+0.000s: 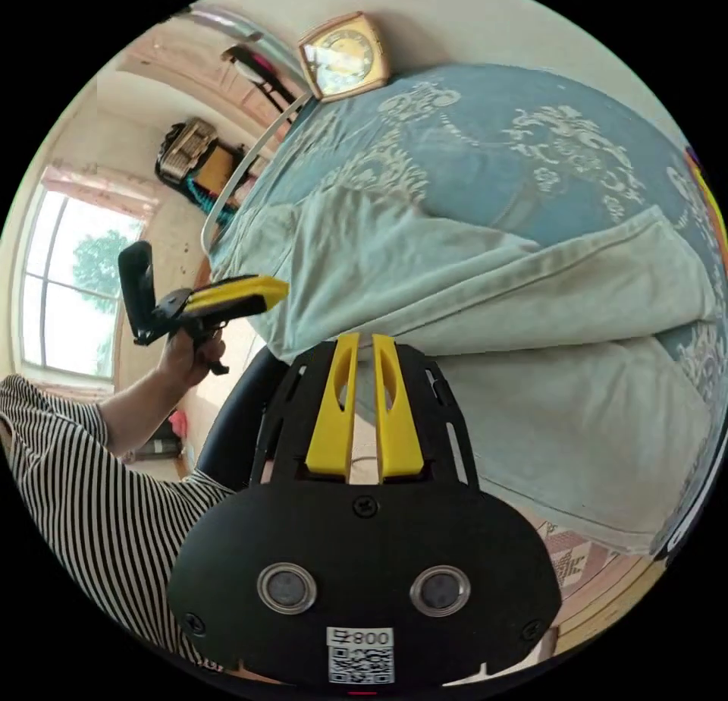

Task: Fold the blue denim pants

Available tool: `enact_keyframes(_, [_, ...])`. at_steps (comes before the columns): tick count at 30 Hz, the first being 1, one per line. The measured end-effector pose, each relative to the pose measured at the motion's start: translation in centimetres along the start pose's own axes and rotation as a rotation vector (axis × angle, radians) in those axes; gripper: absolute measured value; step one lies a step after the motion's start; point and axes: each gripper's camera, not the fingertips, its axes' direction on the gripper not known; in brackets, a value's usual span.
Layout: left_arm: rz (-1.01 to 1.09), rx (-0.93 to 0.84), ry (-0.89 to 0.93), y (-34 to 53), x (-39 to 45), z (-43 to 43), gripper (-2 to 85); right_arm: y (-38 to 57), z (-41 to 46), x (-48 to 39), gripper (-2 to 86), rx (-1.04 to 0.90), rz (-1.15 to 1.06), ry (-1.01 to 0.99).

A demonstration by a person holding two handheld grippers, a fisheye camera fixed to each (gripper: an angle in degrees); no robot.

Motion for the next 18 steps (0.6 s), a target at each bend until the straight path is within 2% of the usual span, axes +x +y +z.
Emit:
enact_keyframes(3, [0.086,-0.056,0.123,-4.9,2.9,1.9,6.2,-1.1,-3.7,6.6,6.9,0.099,0.156,0.099])
enact_keyframes(7, [0.161,-0.135,0.144,-10.6,6.0,2.9,6.9,-3.2,-5.4,11.7,7.5,0.154,0.265,0.227])
enact_keyframes(12, [0.208,-0.233,0.11,-15.7,8.8,2.7,6.4,-5.4,-3.4,17.1,8.2,0.094,0.392,0.339])
enact_keyframes(18, [0.219,-0.266,0.087,-20.9,11.5,0.0,4.0,-4.1,0.3,21.5,6.3,0.019,0.5,0.319])
